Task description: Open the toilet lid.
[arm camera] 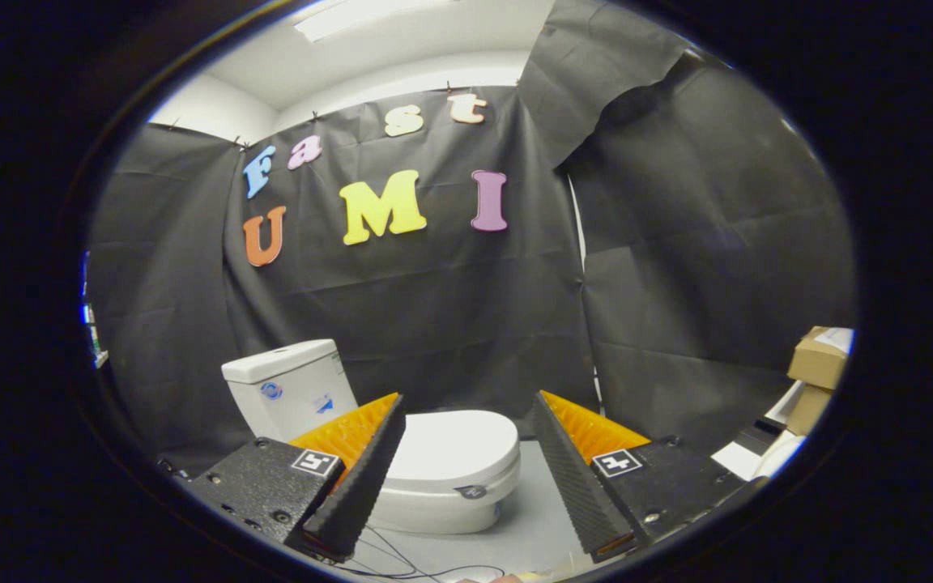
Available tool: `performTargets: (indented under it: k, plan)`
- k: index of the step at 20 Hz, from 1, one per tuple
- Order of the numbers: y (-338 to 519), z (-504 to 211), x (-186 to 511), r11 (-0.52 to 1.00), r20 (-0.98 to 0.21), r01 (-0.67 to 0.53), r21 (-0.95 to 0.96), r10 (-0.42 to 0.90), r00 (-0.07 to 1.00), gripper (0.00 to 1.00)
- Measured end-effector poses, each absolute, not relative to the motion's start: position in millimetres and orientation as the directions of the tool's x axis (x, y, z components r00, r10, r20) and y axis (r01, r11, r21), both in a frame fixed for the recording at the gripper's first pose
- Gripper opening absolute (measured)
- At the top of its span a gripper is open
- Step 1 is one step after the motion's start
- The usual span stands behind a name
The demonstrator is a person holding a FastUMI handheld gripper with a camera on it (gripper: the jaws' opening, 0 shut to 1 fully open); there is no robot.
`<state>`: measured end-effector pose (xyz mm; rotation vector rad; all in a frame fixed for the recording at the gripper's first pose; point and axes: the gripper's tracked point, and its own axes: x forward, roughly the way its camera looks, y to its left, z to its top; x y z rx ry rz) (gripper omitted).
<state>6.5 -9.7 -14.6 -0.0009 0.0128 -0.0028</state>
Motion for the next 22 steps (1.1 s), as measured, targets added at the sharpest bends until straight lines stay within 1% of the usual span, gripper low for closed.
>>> performTargets:
  k: [5, 15, 18, 22]
  plan:
    - [-8.5, -20.3, 7.2, 1.000, -0.014, 0.001, -0.007, -0.001, 1.000, 0.98]
    - [-9.2, -29.8, 8.8, 0.994, 0.018, 0.036, -0.101, -0.034, 0.999, 0.98]
    - [-2.8, -49.0, 19.5, 0.993, -0.022, 0.047, -0.112, -0.050, 0.999, 0.98]
    - [14.6, -80.5, 45.0, 0.998, -0.106, 0.050, -0.029, -0.053, 0.993, 0.98]
